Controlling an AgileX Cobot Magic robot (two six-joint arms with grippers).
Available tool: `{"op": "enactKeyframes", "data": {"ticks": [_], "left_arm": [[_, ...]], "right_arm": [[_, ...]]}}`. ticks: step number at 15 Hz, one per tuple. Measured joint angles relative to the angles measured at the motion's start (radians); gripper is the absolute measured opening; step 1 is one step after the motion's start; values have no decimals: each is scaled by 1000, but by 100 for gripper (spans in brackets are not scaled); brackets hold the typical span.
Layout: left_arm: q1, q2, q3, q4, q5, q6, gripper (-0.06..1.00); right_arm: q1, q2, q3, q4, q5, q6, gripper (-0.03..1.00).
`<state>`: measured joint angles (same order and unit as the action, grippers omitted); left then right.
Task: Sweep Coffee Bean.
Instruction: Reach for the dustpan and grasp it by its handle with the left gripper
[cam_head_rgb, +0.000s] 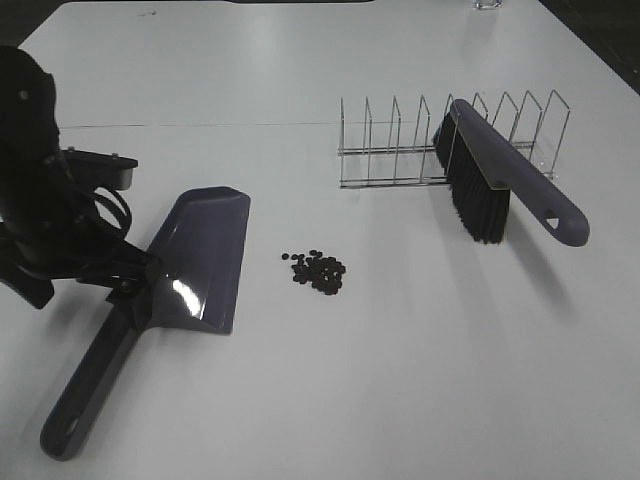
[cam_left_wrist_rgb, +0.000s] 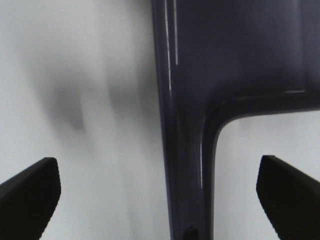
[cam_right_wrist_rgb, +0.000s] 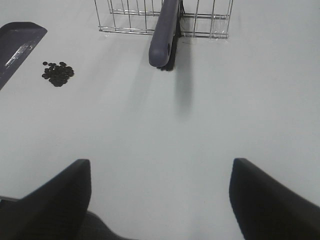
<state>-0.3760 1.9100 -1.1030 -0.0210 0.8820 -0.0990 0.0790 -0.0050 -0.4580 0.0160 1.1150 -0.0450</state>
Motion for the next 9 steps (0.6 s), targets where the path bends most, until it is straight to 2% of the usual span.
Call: {"op": "enactKeyframes", "data": {"ticks": [6, 9], "left_arm": [[-32, 106, -33, 0, 0, 0, 97], [-32, 133, -33, 0, -12, 1, 87]], "right_arm": [[0, 0, 0, 0, 0, 0, 68], [0, 0, 0, 0, 0, 0, 68]]}}
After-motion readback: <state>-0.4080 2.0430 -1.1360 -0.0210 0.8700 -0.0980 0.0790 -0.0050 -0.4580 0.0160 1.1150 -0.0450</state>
